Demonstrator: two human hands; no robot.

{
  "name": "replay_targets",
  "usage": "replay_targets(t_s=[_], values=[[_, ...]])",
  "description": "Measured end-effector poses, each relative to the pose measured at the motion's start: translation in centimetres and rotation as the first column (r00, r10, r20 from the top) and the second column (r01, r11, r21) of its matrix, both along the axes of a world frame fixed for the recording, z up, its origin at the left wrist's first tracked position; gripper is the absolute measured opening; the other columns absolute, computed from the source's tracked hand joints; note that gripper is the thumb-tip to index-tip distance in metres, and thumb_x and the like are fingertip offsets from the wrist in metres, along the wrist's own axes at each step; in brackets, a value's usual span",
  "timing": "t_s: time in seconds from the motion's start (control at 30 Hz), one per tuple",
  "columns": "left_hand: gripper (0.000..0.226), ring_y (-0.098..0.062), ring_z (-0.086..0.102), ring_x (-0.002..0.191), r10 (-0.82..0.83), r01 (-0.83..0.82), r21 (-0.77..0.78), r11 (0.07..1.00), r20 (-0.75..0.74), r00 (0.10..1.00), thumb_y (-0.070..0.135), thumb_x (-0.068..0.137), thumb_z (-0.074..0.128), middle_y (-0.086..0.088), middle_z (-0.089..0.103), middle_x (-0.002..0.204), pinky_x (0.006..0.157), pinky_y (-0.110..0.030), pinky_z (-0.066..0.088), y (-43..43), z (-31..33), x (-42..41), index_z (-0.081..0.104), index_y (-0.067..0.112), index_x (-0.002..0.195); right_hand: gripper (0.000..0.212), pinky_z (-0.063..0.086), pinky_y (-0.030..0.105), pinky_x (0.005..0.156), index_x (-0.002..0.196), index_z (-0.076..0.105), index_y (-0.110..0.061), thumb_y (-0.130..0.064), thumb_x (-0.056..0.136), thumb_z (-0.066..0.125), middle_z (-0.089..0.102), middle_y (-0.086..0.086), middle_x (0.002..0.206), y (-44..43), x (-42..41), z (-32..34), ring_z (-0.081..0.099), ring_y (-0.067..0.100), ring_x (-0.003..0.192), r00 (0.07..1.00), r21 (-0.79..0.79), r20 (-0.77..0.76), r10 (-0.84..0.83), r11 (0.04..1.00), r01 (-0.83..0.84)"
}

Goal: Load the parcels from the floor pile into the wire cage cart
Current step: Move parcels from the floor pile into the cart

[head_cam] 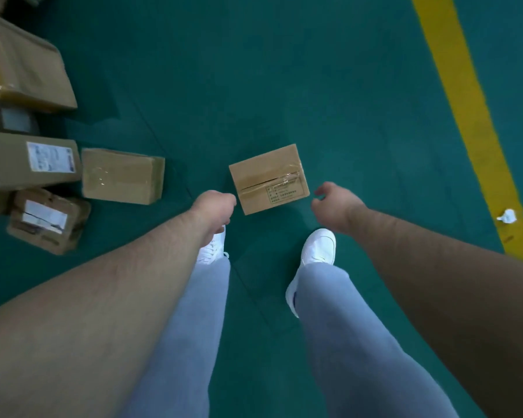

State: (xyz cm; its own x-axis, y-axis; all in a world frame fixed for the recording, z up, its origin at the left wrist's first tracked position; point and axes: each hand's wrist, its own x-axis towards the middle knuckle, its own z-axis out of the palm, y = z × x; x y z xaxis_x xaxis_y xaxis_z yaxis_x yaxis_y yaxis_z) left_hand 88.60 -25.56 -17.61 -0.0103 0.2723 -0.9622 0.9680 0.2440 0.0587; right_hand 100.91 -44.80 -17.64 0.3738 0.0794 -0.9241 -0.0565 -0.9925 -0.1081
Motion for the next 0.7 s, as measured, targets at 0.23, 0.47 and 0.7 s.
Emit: replay_targets(t_s=[0.23,0.47,0.7], values=[[0.049,-0.026,0.051,0.133,0.150,-0.154,-0.066,0.986,-0.064,0.987,0.018,0.086,0.058,0.000,0.046,0.150,0.110,-0.042,0.047,-1.9,-12.1,-1.3,0.054,0.016,0.135,0.057,0.041,0.031,0.092,0.157,0.028,-0.017,-0.016,0.102,0.042,0.049,0.008,0.145,0.0,-1.1,-12.9,0.051,0.024,0.111,0.985,-0.027,-0.053,-0.164,0.986,0.162],[0.057,-0.023,0.040,0.143,0.361,-0.352,-0.195,0.916,0.011,0.933,0.026,0.084,0.065,0.004,0.040,0.157,0.118,-0.045,0.032,-3.7,-14.1,-2.3,0.052,0.021,0.139,0.063,0.047,0.036,0.092,0.147,0.034,-0.024,-0.025,0.088,0.059,0.057,-0.002,0.117,-0.5,-3.6,-16.0,0.059,0.017,0.099,0.877,-0.033,-0.103,-0.470,0.882,0.469],[0.018,-0.020,0.053,0.086,0.413,-0.407,-0.112,0.906,0.032,0.910,0.035,0.086,0.060,0.003,0.064,0.084,0.077,-0.035,0.038,-1.8,-6.6,-5.0,0.063,0.017,0.090,0.031,0.044,0.035,0.086,0.117,0.062,-0.013,-0.030,0.092,0.060,0.062,0.001,0.107,-0.9,-5.0,-9.6,0.056,0.014,0.094,0.756,-0.047,-0.172,-0.631,0.772,0.634]])
